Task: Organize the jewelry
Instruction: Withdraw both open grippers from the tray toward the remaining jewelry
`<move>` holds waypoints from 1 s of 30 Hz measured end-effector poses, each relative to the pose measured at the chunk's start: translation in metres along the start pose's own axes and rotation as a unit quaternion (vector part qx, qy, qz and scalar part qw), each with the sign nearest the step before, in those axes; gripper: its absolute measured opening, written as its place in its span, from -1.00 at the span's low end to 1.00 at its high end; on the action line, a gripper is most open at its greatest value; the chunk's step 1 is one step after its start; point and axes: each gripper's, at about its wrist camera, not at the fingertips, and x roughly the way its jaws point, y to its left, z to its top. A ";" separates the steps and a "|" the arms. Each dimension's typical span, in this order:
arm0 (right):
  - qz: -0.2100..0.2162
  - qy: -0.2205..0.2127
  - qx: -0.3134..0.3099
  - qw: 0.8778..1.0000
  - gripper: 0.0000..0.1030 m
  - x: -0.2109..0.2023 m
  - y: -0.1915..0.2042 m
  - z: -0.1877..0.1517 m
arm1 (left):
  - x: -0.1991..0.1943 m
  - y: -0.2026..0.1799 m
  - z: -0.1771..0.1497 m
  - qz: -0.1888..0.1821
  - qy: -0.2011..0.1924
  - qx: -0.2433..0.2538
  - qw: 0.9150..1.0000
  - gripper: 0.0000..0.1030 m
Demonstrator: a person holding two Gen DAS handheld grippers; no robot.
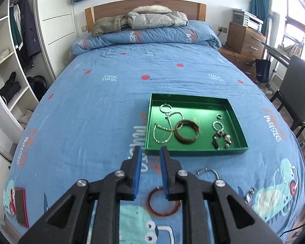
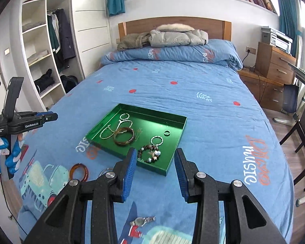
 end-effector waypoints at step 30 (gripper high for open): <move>0.009 -0.061 0.070 0.996 -0.26 -0.155 0.022 -0.125 | -0.150 0.032 -0.169 0.007 -0.044 -0.006 0.999 -0.66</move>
